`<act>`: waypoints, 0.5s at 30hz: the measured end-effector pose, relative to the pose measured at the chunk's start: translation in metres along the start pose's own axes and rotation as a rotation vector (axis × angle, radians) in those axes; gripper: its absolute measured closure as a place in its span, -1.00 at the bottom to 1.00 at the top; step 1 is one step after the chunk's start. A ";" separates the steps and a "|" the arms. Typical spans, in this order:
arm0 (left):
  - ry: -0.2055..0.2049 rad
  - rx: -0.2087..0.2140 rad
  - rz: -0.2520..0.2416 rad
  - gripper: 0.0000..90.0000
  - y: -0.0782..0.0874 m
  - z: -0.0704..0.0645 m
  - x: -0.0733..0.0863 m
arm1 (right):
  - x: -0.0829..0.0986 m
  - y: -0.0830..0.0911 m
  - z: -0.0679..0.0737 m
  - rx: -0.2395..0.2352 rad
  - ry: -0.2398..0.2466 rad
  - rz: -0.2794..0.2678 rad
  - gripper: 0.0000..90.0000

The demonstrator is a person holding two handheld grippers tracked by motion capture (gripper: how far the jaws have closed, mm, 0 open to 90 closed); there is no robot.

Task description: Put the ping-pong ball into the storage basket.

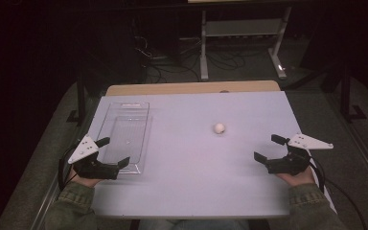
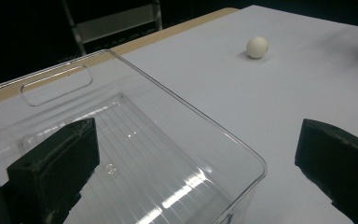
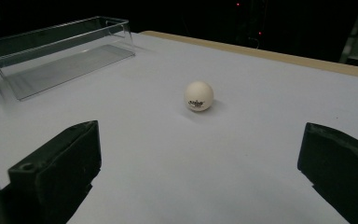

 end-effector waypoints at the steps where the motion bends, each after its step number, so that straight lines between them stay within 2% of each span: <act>1: 0.001 0.000 0.002 -1.00 -0.001 0.000 0.000 | 0.000 0.001 -0.001 0.003 -0.004 -0.002 -1.00; 15: -0.011 -0.012 0.024 -1.00 -0.004 -0.001 -0.003 | 0.003 0.001 -0.003 0.005 0.000 0.007 -1.00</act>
Point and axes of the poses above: each handheld gripper's, and its own axes: y roughly backward along the jaws, x roughly out of its underside, z roughly to its left, the point moved 6 cm from there along -y, roughly forward along the jaws, and after that the axes turned 6 degrees about x, right-handed, at the moved point
